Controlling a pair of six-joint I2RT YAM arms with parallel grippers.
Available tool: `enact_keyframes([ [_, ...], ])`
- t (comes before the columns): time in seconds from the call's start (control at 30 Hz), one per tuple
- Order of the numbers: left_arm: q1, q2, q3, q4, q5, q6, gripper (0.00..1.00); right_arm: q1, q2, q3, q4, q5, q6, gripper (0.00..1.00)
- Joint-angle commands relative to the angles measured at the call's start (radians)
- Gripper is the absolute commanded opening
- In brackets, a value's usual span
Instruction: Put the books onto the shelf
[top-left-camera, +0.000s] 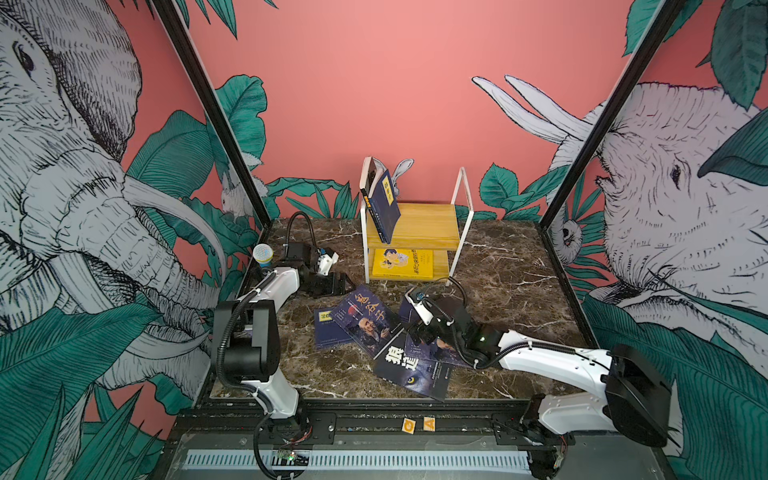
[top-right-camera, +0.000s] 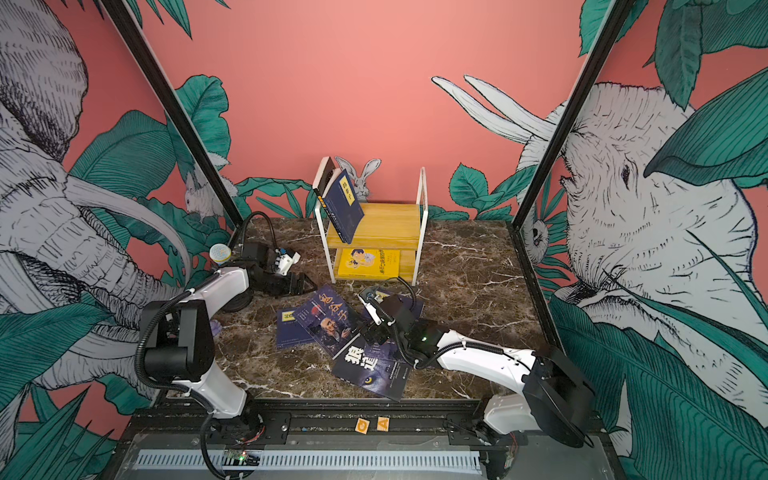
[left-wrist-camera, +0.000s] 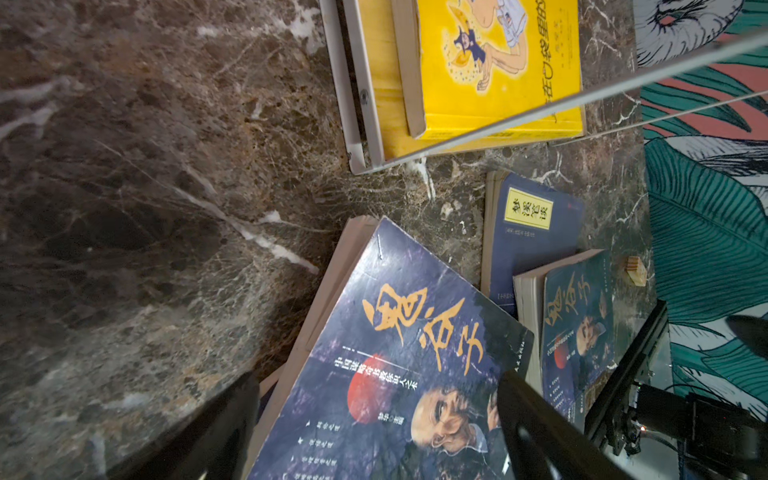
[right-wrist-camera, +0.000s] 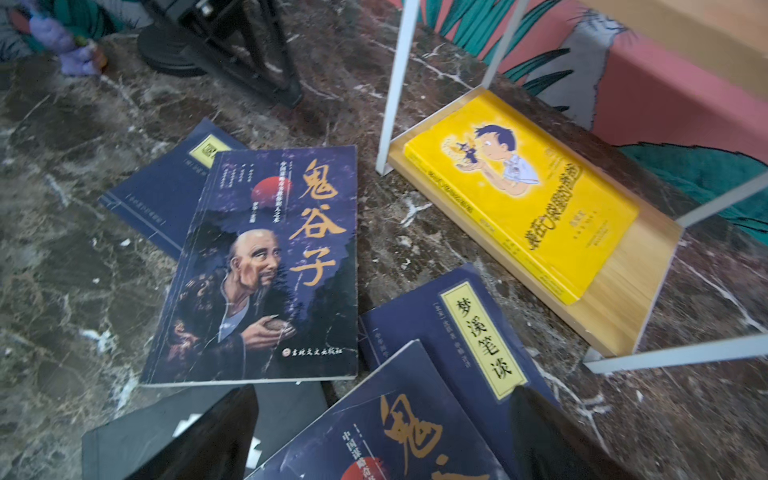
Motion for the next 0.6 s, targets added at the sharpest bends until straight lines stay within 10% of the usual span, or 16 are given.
enact_keyframes([
  [0.0,-0.003,0.023,0.026,-0.073,-0.007,0.051,0.9,0.026,0.05,0.016,0.03,-0.056,-0.111,0.95],
  [0.57,-0.003,0.184,0.177,-0.292,0.103,0.151,0.77,0.057,0.234,0.136,-0.147,-0.124,-0.394,0.91],
])
